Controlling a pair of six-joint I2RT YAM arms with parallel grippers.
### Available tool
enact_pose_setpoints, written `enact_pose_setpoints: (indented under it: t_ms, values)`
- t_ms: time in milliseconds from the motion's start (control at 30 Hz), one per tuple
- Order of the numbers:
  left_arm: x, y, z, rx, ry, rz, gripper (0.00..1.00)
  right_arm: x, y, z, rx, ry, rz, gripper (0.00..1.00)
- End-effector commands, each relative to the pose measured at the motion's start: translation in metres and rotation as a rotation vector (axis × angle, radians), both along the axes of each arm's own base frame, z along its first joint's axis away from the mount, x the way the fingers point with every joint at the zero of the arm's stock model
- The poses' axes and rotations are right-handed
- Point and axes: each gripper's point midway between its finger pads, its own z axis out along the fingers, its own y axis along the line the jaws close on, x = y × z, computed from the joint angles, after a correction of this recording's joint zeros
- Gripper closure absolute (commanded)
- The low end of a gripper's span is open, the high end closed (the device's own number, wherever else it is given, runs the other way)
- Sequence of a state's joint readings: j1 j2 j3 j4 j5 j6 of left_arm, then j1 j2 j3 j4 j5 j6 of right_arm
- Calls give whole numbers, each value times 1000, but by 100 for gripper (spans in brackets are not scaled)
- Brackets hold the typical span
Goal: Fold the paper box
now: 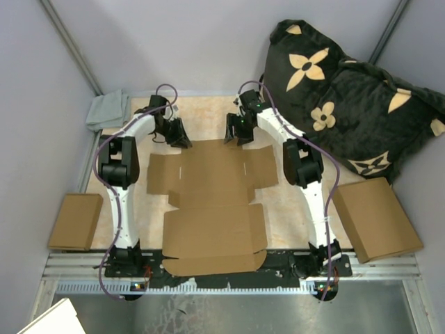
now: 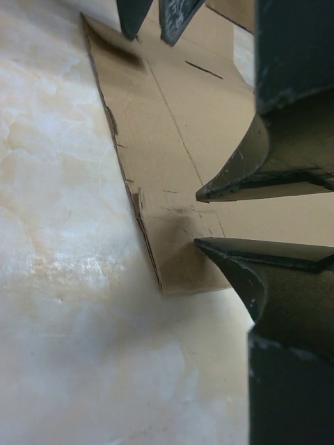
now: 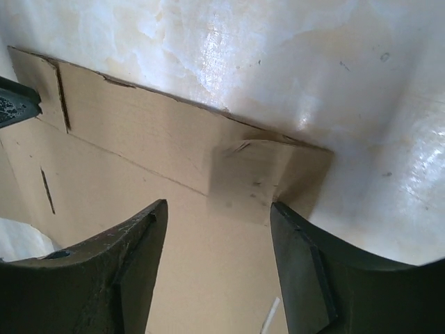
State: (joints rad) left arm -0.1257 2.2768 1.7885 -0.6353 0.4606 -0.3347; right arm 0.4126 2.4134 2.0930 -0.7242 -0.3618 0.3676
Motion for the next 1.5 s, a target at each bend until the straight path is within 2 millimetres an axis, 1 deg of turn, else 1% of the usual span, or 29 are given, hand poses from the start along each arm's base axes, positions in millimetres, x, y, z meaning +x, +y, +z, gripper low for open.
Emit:
enact_pose_setpoints:
  t_ms: [0, 100, 200, 300, 333, 433, 533, 633, 733, 800, 1033, 1133, 1267, 1300, 1333, 1400, 1467]
  values:
    - [2, 23, 30, 130, -45, 26, 65, 7, -4, 44, -42, -61, -7, 38]
    - [6, 24, 66, 125, -121, 38, 65, 15, -8, 76, -45, -120, -22, 36]
    - [4, 25, 91, 117, -170, 51, 64, 20, -16, 106, -55, -174, -49, 35]
    - [0, 29, 113, 130, -219, 68, 63, 23, -32, 124, -95, -218, -78, 33]
    - [-2, 32, 119, 144, -232, 74, 63, 23, -39, 123, -124, -220, -92, 33]
    - [-6, 41, 126, 187, -254, 91, 63, 26, -59, 113, -188, -200, -126, 32]
    - [-11, 45, 124, 211, -246, 95, 62, 28, -65, 105, -215, -180, -123, 35]
    - [-15, 47, 119, 219, -230, 98, 63, 29, -61, 104, -204, -178, -114, 36]
    - [-19, 49, 117, 227, -222, 102, 63, 30, -58, 103, -194, -182, -112, 38]
    - [-21, 51, 117, 238, -224, 103, 63, 30, -55, 100, -193, -177, -106, 38]
    - [-28, 54, 116, 252, -222, 105, 63, 20, -39, 66, -245, -132, -57, 40]
    - [-31, 54, 118, 249, -234, 104, 63, 18, -38, 47, -286, -106, -67, 42]
    - [-33, 54, 119, 242, -245, 107, 63, 17, -41, 24, -329, -77, -79, 48]
    - [-33, 53, 119, 237, -248, 107, 63, 17, -40, 21, -333, -74, -79, 51]
    - [-33, 52, 120, 229, -252, 106, 63, 17, -40, 17, -339, -75, -81, 56]
    - [-33, 49, 123, 210, -258, 103, 63, 19, -39, 11, -354, -85, -83, 74]
    - [-32, 43, 130, 179, -277, 90, 63, 21, -40, 10, -365, -99, -85, 92]
